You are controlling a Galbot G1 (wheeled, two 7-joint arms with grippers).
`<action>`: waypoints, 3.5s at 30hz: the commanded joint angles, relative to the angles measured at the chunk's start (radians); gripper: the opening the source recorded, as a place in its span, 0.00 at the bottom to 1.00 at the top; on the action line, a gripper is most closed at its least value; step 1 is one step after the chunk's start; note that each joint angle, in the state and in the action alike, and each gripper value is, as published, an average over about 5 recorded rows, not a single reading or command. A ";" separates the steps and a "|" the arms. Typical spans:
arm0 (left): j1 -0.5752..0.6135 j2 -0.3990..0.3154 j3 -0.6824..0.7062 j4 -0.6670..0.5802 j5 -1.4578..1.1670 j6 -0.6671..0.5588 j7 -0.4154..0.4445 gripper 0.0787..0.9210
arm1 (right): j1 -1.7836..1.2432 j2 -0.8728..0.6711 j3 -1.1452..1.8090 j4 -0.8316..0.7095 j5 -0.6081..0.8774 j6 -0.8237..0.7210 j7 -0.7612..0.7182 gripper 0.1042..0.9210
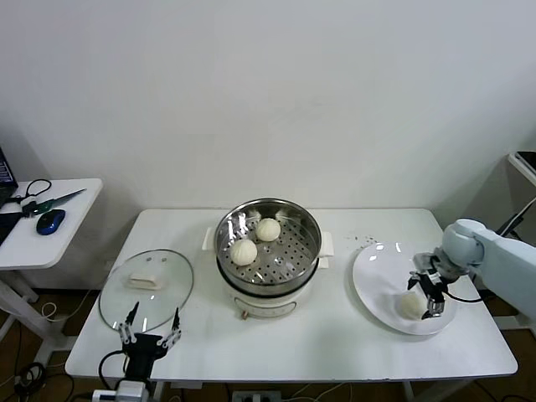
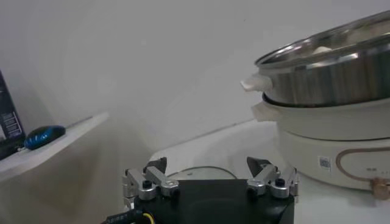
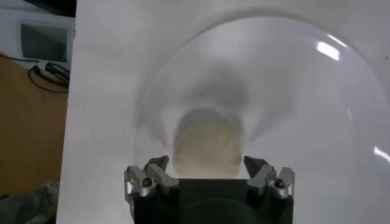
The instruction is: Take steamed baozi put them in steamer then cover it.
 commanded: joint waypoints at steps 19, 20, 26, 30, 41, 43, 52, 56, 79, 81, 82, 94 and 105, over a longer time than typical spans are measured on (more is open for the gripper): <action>0.007 -0.003 0.006 0.004 0.003 -0.006 -0.001 0.88 | 0.056 0.033 -0.012 -0.041 0.009 0.083 -0.008 0.71; 0.007 -0.002 0.006 0.004 0.003 -0.006 -0.001 0.88 | 0.104 0.039 -0.039 -0.046 0.019 0.125 -0.019 0.71; 0.006 0.000 0.008 0.000 0.002 -0.005 -0.001 0.88 | 0.491 0.137 -0.296 -0.038 0.032 0.417 -0.087 0.71; 0.013 0.000 0.004 -0.004 -0.004 -0.009 -0.001 0.88 | 0.726 0.243 -0.437 -0.015 0.035 0.588 -0.106 0.71; 0.023 -0.002 -0.002 -0.008 -0.018 -0.014 -0.001 0.88 | 0.885 0.570 -0.472 -0.017 0.058 0.762 -0.098 0.71; 0.022 0.000 -0.001 -0.008 -0.018 -0.013 0.000 0.88 | 0.854 0.622 -0.444 -0.009 0.031 0.768 -0.098 0.71; 0.010 0.017 0.006 -0.004 -0.008 -0.007 0.001 0.88 | 0.663 0.801 -0.382 -0.008 -0.090 0.779 -0.094 0.72; 0.015 0.016 0.007 -0.002 -0.007 -0.009 0.001 0.88 | 0.582 0.842 -0.377 -0.007 -0.121 0.777 -0.095 0.72; 0.027 0.020 -0.016 0.019 -0.030 -0.022 0.000 0.88 | 0.506 0.806 -0.413 0.072 -0.105 0.750 -0.104 0.73; 0.027 0.021 -0.018 0.020 -0.031 -0.022 0.000 0.88 | 0.507 0.798 -0.412 0.076 -0.104 0.747 -0.103 0.73; 0.027 0.022 -0.018 0.020 -0.031 -0.023 -0.001 0.88 | 0.507 0.796 -0.412 0.076 -0.104 0.746 -0.101 0.73; 0.028 0.024 -0.018 0.016 -0.033 -0.018 0.000 0.88 | 0.547 0.762 -0.388 0.076 -0.112 0.748 -0.093 0.88; 0.043 0.042 -0.028 -0.013 -0.037 -0.016 -0.003 0.88 | 0.788 0.565 -0.535 0.032 0.140 0.419 0.187 0.88</action>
